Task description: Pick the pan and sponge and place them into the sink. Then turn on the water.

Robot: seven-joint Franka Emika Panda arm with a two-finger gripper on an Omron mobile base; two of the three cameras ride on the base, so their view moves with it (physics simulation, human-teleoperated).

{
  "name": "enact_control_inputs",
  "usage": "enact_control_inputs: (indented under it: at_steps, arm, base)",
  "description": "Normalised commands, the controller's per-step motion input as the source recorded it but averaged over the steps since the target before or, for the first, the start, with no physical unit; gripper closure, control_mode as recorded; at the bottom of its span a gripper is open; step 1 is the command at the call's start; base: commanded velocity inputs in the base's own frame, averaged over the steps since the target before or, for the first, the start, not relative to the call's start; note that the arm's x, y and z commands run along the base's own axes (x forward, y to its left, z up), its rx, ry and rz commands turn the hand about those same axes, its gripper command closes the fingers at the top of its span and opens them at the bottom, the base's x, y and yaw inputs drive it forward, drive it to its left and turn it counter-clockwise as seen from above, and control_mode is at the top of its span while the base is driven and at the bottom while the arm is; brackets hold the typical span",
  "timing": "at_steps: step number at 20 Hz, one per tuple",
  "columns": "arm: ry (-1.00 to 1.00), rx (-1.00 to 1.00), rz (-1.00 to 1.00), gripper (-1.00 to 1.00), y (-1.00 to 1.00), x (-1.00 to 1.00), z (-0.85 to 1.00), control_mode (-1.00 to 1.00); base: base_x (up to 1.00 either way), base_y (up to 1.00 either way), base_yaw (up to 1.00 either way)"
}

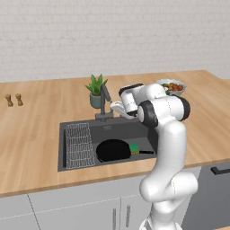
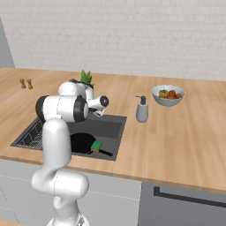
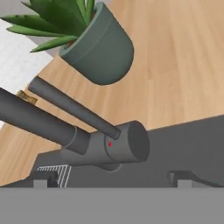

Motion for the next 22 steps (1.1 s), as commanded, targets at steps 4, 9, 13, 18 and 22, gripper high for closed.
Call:
enact_control_inputs:
  at_steps: [4, 9, 13, 18, 22]
  arm:
    - [0.00, 0.00, 0.00, -1.00, 0.10, 0.23, -0.15, -1.00]
    - [0.00, 0.00, 0.00, -1.00, 0.10, 0.27, -0.06, -1.00]
    - [0.00, 0.00, 0.00, -1.00, 0.04, 0.32, -0.05, -1.00]
    - [0.00, 0.00, 0.00, -1.00, 0.02, 0.28, -0.14, -1.00]
    - [0.00, 0.00, 0.00, -1.00, 0.02, 0.20, -0.18, -1.00]
  base:
    - [0.00, 0.00, 0.00]
    - [0.00, 0.00, 0.00]
    - [0.00, 0.00, 0.00]
    - [0.00, 0.00, 0.00]
    - [0.00, 0.00, 0.00]
